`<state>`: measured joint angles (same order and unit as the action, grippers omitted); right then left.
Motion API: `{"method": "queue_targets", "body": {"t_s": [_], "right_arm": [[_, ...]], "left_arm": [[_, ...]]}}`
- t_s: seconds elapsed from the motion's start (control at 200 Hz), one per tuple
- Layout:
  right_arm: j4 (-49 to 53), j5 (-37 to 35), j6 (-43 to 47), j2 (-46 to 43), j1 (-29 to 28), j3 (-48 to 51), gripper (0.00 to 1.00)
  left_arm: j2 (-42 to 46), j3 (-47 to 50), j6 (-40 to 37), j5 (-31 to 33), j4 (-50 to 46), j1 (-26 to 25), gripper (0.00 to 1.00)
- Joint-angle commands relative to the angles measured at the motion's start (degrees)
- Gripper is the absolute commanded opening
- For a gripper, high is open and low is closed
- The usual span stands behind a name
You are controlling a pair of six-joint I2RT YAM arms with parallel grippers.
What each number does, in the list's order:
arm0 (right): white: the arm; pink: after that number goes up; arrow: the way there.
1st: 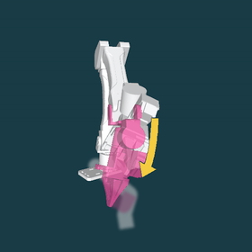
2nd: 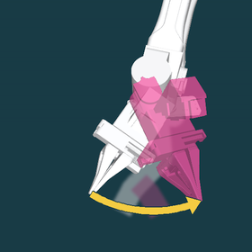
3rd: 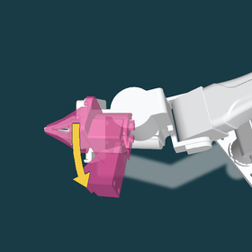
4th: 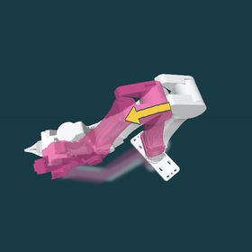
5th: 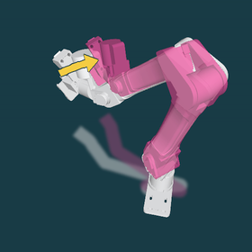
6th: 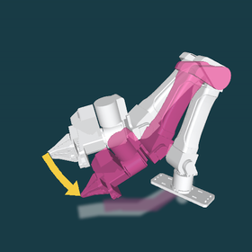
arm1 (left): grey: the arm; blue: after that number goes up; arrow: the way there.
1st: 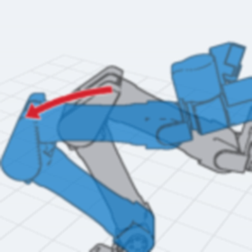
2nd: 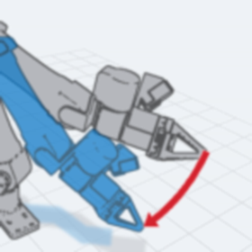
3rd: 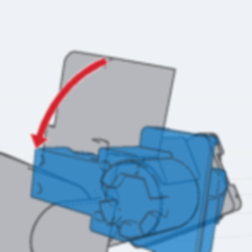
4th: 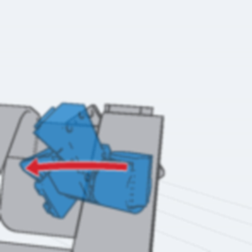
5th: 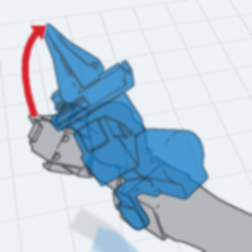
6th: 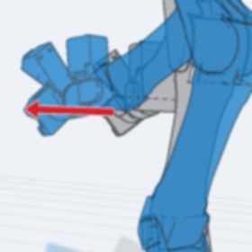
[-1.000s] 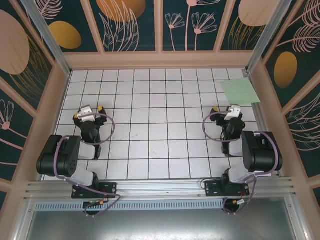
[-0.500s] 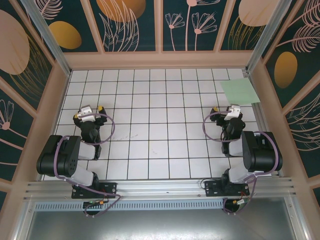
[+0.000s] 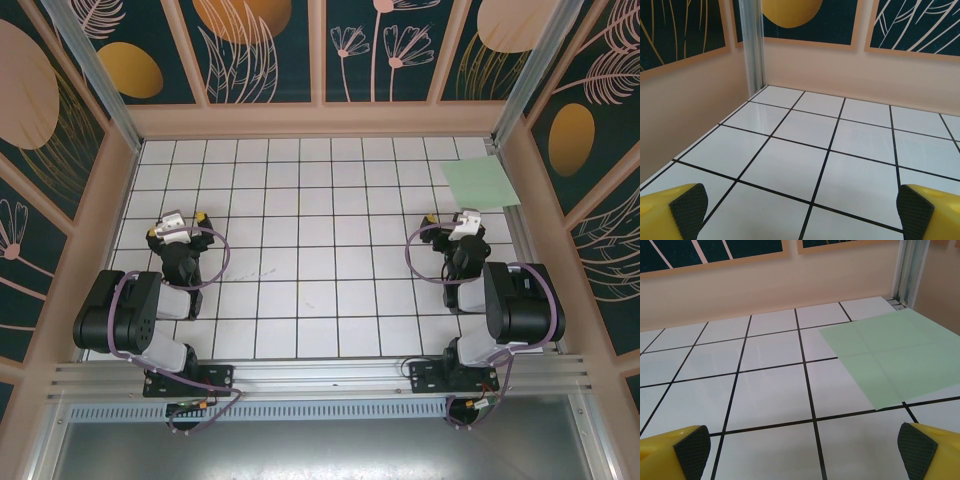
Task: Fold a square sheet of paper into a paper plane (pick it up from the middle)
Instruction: Move the square sheet of paper to the center of the table.
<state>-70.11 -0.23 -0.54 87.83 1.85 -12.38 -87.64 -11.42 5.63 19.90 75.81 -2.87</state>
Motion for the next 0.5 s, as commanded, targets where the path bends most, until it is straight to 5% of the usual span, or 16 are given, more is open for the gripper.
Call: {"method": "queue_targets", "body": {"t_s": [0.0, 0.145, 0.395, 0.495], "right_arm": [[-0.8, 3.39, 0.29, -0.05, 0.43, -0.96, 0.99], [5.43, 2.82, 0.89, -4.02, -0.4, -2.52, 0.99], [38.38, 3.23, -6.37, -15.84, -0.68, -12.37, 0.99], [48.64, 2.1, -12.28, -20.55, -0.7, -15.2, 0.99]], "left_arm": [[0.36, -0.54, 0.68, -0.74, 0.57, 0.45, 0.99], [0.45, -0.44, 0.7, -0.66, 0.59, 0.43, 0.99], [4.52, 4.3, 0.72, -0.63, 6.39, 0.5, 0.99], [12.51, 1.01, 3.89, 5.4, -7.91, 0.5, 0.99]]}}
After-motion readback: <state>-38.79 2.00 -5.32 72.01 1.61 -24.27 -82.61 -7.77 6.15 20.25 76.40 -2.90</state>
